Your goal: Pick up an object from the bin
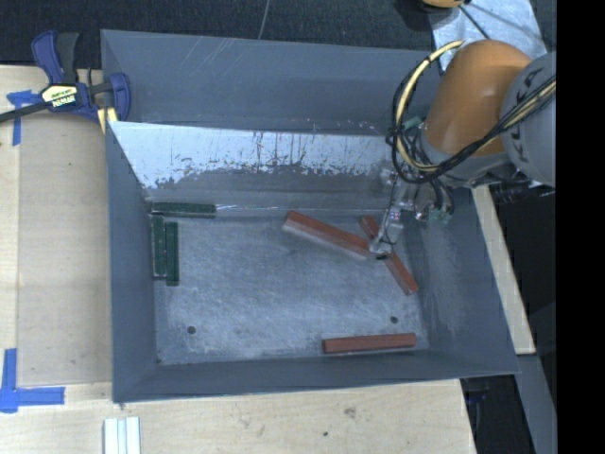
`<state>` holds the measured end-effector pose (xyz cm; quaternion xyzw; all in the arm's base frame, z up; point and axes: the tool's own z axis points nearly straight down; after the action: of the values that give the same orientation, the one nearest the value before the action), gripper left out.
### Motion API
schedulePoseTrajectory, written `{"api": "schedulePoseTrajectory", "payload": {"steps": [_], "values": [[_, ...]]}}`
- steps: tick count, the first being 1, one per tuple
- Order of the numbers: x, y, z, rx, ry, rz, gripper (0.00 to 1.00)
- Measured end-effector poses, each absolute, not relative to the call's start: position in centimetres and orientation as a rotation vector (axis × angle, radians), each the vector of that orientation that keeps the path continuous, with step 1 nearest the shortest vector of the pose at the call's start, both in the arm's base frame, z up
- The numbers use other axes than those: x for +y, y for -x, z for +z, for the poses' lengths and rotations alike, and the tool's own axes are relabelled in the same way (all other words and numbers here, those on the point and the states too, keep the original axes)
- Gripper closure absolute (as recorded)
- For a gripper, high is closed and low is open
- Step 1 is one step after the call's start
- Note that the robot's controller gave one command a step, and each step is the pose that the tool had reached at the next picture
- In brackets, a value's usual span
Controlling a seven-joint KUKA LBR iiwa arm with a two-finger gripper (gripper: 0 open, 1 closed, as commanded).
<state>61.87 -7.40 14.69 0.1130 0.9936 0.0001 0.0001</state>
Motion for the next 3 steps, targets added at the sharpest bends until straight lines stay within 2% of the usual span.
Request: {"api": "schedulePoseTrajectory", "payload": {"steps": [1, 2, 3], "values": [[-4.5, -62.5, 13.5, 3.135, -0.105, -0.001, 0.00], [-3.3, -61.4, 8.2, 3.089, -0.547, 0.001, 0.00], [-2.7, -61.9, 7.2, 3.104, -0.413, -0.002, 1.00]]}}
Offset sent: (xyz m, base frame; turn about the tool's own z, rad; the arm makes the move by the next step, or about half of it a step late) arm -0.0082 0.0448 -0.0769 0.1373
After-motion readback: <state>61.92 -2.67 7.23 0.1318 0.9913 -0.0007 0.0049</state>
